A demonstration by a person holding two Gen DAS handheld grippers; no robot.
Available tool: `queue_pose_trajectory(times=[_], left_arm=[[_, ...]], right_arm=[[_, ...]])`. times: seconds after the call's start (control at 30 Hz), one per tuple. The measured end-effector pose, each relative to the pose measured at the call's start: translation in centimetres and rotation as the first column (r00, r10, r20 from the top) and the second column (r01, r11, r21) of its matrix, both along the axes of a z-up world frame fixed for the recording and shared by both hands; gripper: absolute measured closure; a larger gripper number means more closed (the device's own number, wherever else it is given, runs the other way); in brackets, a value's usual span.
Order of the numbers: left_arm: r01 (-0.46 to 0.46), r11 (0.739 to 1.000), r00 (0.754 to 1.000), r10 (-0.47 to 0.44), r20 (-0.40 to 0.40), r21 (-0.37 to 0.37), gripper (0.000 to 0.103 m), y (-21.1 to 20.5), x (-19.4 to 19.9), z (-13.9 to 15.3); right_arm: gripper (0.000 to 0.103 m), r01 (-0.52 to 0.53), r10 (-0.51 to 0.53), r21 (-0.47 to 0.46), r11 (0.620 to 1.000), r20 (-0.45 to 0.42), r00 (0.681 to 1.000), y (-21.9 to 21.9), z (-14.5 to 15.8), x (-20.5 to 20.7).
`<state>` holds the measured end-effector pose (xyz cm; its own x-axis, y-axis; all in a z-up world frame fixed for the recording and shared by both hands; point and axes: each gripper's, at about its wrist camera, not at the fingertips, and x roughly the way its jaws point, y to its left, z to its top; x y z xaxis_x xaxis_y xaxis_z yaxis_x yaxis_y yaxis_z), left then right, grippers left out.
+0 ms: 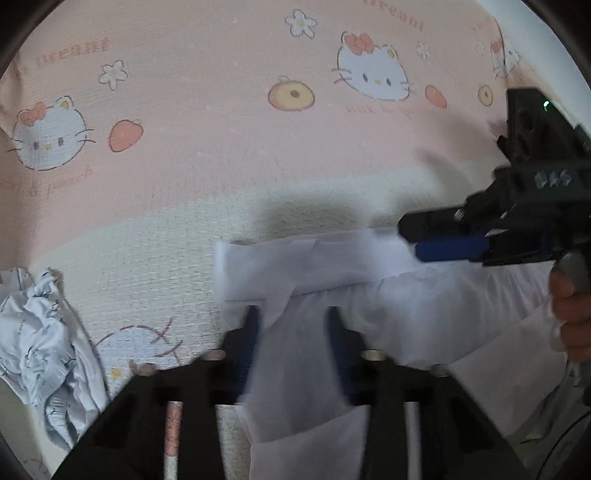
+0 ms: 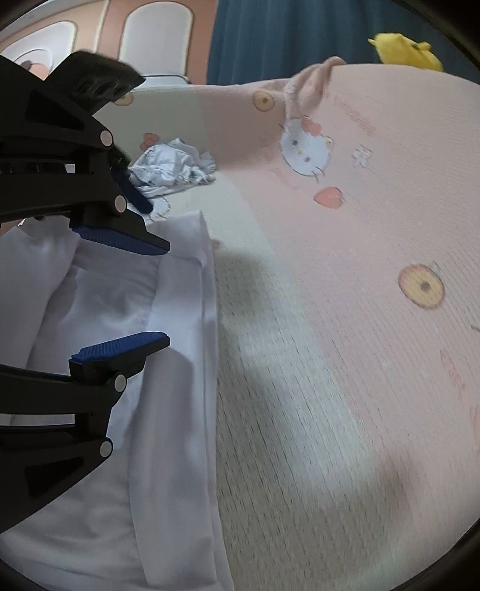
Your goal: Fold clothes
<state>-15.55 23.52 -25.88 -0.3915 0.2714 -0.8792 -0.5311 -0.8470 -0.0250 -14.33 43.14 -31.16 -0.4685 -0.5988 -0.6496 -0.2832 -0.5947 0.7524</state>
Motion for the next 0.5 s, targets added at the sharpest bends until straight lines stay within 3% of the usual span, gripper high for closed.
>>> queue_pose_trajectory(times=[0.03, 0.27, 0.37, 0.5], left_arm=[[0.015, 1.000, 1.000, -0.014, 0.001, -0.010, 0.090, 0.3, -0.1, -0.3], [-0.008, 0.991, 0.990, -0.011, 0.144, 0.131, 0.094, -1.1, -0.5, -0.5], [-0.008, 0.981, 0.986, -0.024, 0.166, 0.192, 0.093, -1.4, 0.5, 0.5], [-0.101, 0.964, 0.976, 0.049, 0.211, 0.246, 0.093, -2.5, 1.4, 2.3]], right_arm=[[0.061, 0.007, -0.007, -0.001, 1.000, -0.004, 1.000, 0.2, 0.0, 0.0], [0.061, -0.014, 0.014, 0.005, 1.000, 0.005, 1.000, 0.0, -0.2, -0.3], [0.061, -0.015, 0.015, -0.001, 1.000, 0.013, 1.000, -0.2, -0.4, -0.4], [0.060, -0.004, 0.005, 0.034, 0.999, -0.021, 1.000, 0.0, 0.9, 0.7]])
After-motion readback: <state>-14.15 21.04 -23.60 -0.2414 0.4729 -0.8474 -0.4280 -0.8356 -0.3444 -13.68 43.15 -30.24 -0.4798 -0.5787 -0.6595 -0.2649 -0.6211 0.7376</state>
